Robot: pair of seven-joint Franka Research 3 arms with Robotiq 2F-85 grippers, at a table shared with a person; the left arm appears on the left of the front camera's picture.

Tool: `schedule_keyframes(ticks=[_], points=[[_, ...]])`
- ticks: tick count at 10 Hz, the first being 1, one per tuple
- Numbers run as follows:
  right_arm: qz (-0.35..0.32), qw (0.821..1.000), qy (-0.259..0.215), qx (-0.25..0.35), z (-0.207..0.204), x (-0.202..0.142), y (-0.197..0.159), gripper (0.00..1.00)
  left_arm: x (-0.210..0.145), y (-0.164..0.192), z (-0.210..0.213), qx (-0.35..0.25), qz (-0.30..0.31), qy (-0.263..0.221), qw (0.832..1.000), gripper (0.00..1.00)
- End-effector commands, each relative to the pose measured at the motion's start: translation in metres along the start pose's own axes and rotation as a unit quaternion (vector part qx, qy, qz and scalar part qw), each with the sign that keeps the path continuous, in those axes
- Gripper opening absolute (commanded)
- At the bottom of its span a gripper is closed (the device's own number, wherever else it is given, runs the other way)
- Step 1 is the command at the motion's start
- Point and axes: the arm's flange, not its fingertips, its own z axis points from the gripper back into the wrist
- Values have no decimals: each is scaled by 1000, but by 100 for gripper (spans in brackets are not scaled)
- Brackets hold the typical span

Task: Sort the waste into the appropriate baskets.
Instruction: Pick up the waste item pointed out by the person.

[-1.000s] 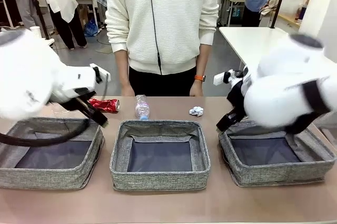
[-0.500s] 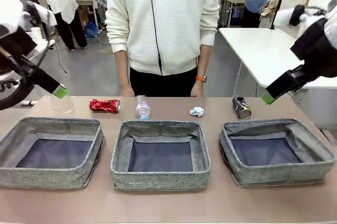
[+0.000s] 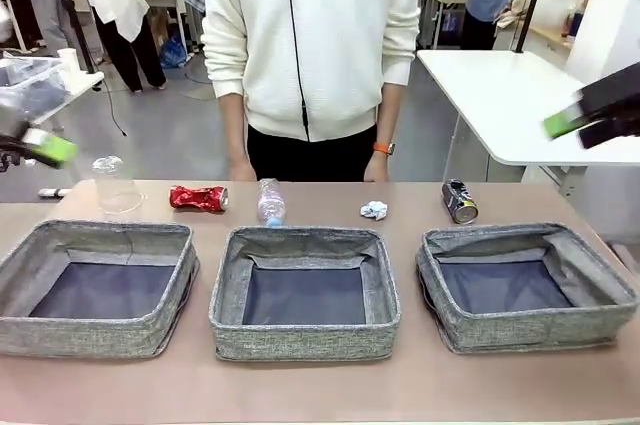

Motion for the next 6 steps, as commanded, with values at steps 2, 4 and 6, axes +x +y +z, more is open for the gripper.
schedule_keyframes(ticks=[2, 4, 6], points=[[-239, 933, -144, 227, 39, -83, -107, 100, -53, 80, 58, -170, 224, -157, 947, 100], [-291, 902, -205, 244, 56, -111, -154, 100, -78, 101, 71, -162, 274, -185, 930, 100], [-235, 939, -145, 205, 95, -78, -153, 100, -91, 99, 81, -162, 228, -162, 946, 100]])
